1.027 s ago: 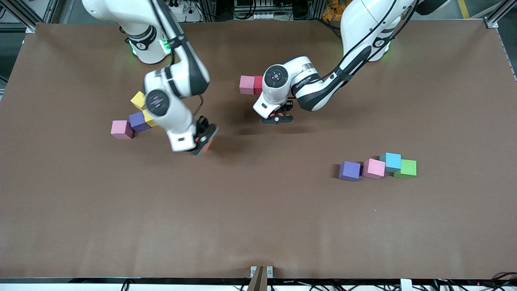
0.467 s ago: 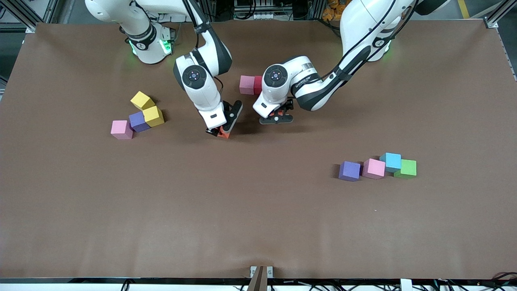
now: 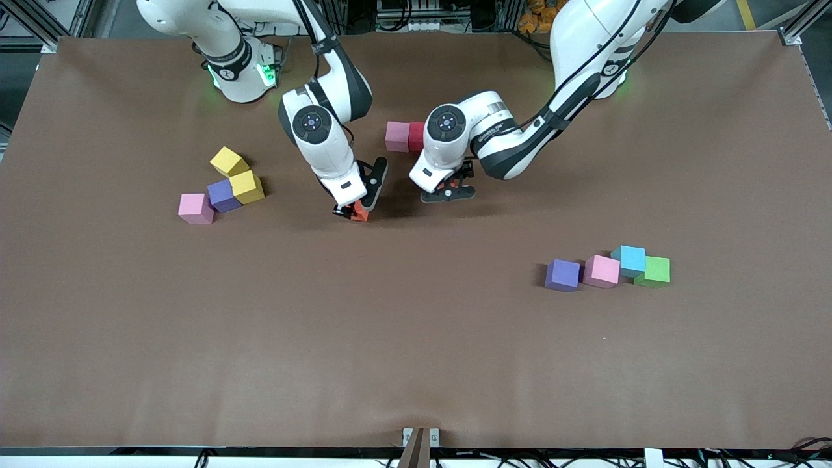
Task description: Form number 2 with 11 blocks
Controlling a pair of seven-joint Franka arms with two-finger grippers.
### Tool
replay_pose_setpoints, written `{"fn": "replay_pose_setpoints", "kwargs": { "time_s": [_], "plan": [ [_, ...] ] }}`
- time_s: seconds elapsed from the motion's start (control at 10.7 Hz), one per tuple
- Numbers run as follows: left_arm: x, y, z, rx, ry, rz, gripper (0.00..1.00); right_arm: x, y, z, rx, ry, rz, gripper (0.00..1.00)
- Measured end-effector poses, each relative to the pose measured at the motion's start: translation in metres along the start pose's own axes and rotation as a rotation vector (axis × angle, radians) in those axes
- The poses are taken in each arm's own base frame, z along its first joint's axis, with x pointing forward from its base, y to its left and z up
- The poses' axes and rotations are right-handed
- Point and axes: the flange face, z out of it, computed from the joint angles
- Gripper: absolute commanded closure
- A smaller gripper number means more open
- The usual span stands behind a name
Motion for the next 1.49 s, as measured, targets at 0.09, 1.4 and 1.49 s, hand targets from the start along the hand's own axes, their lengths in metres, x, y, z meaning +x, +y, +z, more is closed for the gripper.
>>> {"fn": "replay_pose_setpoints", "kwargs": {
  "time_s": [0.09,1.4,1.49],
  "plan": [
    [0.01,-0.004,-0.013,-0.012,0.021,-0.021,0.0,-0.001,-0.001,0.001,0.003,-0.004,-0.014,0.86],
    [0.241,-0.207,-0.116,-0.119,0.192,0.062,0.0,0.084,-0.112,0.016,0.046,0.045,-0.08,0.94],
    [0.253,-0.224,-0.111,-0.12,0.189,0.117,0.0,0.092,-0.114,0.021,0.037,0.042,-0.072,0.94]
  ]
}}
